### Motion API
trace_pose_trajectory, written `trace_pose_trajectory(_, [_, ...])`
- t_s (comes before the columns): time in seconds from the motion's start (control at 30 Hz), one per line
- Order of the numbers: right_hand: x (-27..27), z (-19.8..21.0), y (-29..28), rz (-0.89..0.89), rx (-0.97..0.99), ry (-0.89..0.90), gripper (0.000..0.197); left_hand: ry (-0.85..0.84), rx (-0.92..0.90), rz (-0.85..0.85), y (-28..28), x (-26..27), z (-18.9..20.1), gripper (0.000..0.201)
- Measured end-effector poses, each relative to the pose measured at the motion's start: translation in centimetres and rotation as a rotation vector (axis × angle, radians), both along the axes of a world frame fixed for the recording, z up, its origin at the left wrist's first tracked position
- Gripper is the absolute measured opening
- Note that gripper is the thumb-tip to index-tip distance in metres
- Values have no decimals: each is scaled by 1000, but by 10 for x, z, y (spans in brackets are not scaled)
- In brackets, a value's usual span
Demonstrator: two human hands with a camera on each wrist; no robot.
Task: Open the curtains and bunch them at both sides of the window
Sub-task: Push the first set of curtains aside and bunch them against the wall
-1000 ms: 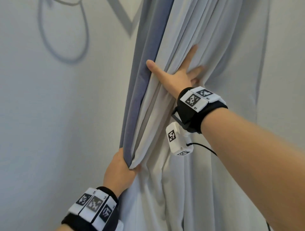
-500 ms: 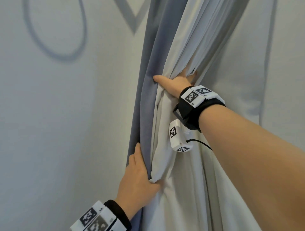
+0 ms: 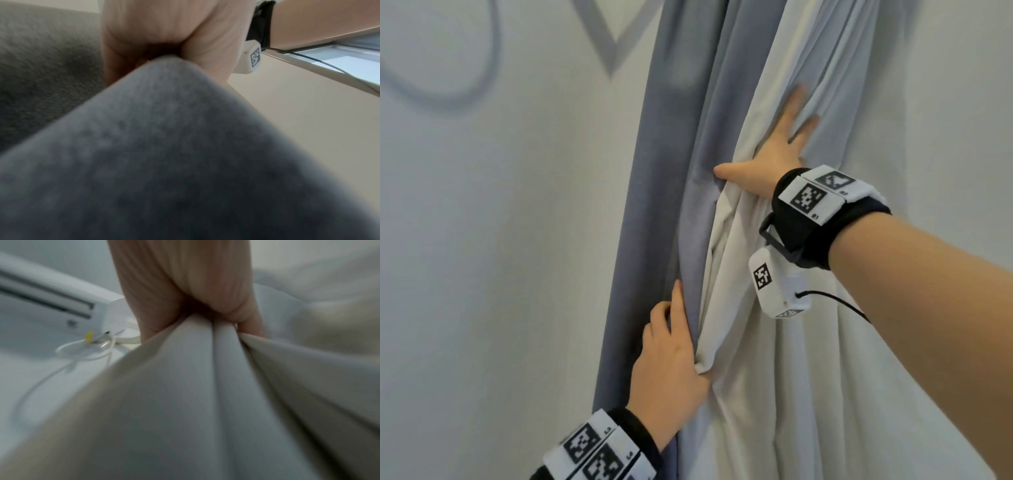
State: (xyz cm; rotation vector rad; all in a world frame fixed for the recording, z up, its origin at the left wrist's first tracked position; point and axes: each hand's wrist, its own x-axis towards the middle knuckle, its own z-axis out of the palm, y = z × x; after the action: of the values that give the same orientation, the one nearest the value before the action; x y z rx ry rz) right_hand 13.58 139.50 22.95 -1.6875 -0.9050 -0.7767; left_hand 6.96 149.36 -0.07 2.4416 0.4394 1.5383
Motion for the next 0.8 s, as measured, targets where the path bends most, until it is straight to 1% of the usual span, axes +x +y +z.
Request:
trace_pose_trajectory(0.13, [6,11,15,48,22,160,139,-19,-38,-28,0,-4,-2,111])
trace_pose_trajectory(0.17, [6,14,21,50,-7,190,136,-19,-41,-24,2,-6,-3,110])
trace_pose_trajectory(0.23, [1,19,31,62,-83,223,124,-15,-51,-15,7,-8,-1,109])
trace_pose_trajectory(0.3, [-2,24,43,55,-140,217,114,-13,-61,1,14,-10,2,109])
trace_pose_trajectory(0.4, [-4,27,64,35,-190,192,106,-22,-41,47,27,-11,7,108])
trace_pose_trajectory(0.43, [-4,28,70,25,-216,173,99,-29,-32,56,31,-11,8,106])
trace_pose_trajectory(0.5, [-3,30,79,14,-269,128,76,-45,-32,52,38,-9,8,104])
trace_pose_trajectory(0.53, [-2,30,81,20,-283,115,67,-51,-37,45,40,-8,8,103])
trace_pose_trajectory(0.7, [7,25,75,59,-249,82,34,-69,-43,22,42,-5,3,103])
trace_pose_trajectory(0.77, [6,22,67,68,-235,89,33,-69,-37,24,41,-4,0,103])
trace_pose_trajectory(0.8, [6,20,63,78,-227,93,40,-62,-37,23,39,-3,-1,103])
